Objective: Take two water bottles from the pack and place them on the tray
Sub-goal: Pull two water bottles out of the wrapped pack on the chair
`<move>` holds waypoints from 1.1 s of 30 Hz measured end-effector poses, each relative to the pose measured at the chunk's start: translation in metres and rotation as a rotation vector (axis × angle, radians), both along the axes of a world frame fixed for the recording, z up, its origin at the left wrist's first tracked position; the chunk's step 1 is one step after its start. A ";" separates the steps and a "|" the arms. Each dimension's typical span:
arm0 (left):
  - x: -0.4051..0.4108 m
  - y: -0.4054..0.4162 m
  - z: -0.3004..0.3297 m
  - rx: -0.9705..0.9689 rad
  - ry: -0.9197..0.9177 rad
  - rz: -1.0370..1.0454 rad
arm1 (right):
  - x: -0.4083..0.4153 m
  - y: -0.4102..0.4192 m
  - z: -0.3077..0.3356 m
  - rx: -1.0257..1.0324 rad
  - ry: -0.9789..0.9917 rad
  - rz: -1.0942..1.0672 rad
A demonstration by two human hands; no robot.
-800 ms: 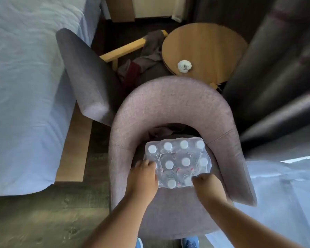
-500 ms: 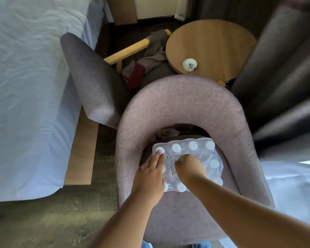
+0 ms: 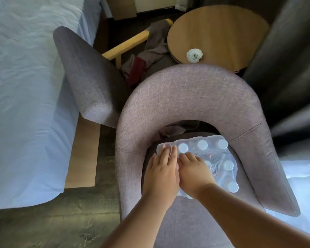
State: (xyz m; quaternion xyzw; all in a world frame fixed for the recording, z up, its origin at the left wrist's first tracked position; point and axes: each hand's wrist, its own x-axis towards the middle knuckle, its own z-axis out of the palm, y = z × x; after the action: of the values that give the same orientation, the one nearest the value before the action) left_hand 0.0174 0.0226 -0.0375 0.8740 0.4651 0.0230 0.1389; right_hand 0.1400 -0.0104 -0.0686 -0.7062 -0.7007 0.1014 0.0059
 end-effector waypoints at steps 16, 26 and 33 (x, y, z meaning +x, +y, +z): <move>0.034 0.038 -0.039 0.028 -0.156 0.206 | 0.001 -0.006 -0.028 0.236 0.119 -0.078; 0.036 0.041 -0.039 0.088 -0.176 0.233 | 0.027 -0.033 -0.015 0.399 0.163 -0.052; 0.037 0.041 -0.045 0.109 -0.175 0.226 | 0.086 -0.102 -0.014 0.397 0.057 -0.018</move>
State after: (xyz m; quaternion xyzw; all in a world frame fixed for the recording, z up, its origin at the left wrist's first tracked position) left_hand 0.0541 0.0639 -0.0825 0.8169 0.5447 0.1397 0.1279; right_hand 0.2256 -0.1128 -0.0824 -0.6942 -0.7001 -0.0188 0.1660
